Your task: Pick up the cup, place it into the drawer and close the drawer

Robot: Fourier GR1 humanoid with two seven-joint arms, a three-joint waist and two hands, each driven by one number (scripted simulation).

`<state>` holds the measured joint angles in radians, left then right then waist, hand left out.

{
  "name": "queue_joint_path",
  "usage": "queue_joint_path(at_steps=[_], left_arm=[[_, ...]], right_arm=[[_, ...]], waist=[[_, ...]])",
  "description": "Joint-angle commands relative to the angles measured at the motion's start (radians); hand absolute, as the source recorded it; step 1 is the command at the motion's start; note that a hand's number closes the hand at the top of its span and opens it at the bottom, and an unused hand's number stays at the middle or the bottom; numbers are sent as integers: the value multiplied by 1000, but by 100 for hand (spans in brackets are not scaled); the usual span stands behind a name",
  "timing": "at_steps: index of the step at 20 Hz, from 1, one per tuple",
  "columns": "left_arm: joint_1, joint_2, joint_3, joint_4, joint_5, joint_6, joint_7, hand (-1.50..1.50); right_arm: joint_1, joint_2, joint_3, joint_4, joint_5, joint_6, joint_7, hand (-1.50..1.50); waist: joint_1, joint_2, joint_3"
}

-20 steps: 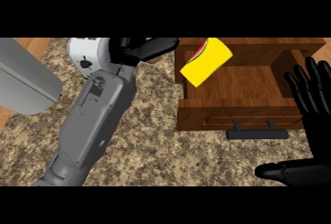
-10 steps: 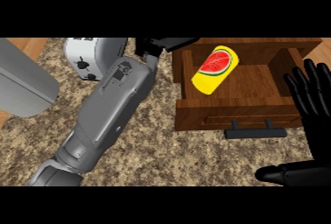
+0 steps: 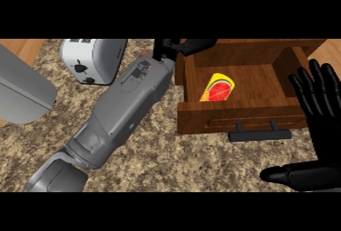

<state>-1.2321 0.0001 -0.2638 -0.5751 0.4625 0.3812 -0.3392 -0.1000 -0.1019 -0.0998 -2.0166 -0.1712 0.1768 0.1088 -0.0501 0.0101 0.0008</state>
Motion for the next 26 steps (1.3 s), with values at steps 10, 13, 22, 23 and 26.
queue_joint_path(at_steps=[10,13,22,23,26], left_arm=[[-85,0,-225,178,124,47,-24,150],[-98,0,-293,194,119,64,28,150],[-83,0,-344,134,202,114,15,-150],[-89,0,-336,138,215,111,3,-150],[-45,0,-311,104,261,52,-77,-150]], right_arm=[[-41,-11,16,13,-18,20,21,-150],[-73,-5,18,24,-10,6,23,-150],[-58,41,39,42,-32,7,-23,-150],[-48,35,56,-9,-30,1,26,-150],[-7,31,36,20,-63,32,-7,-150]], waist=[[-46,12,1],[-54,13,1],[-73,18,1],[-69,14,1],[-34,9,0]])
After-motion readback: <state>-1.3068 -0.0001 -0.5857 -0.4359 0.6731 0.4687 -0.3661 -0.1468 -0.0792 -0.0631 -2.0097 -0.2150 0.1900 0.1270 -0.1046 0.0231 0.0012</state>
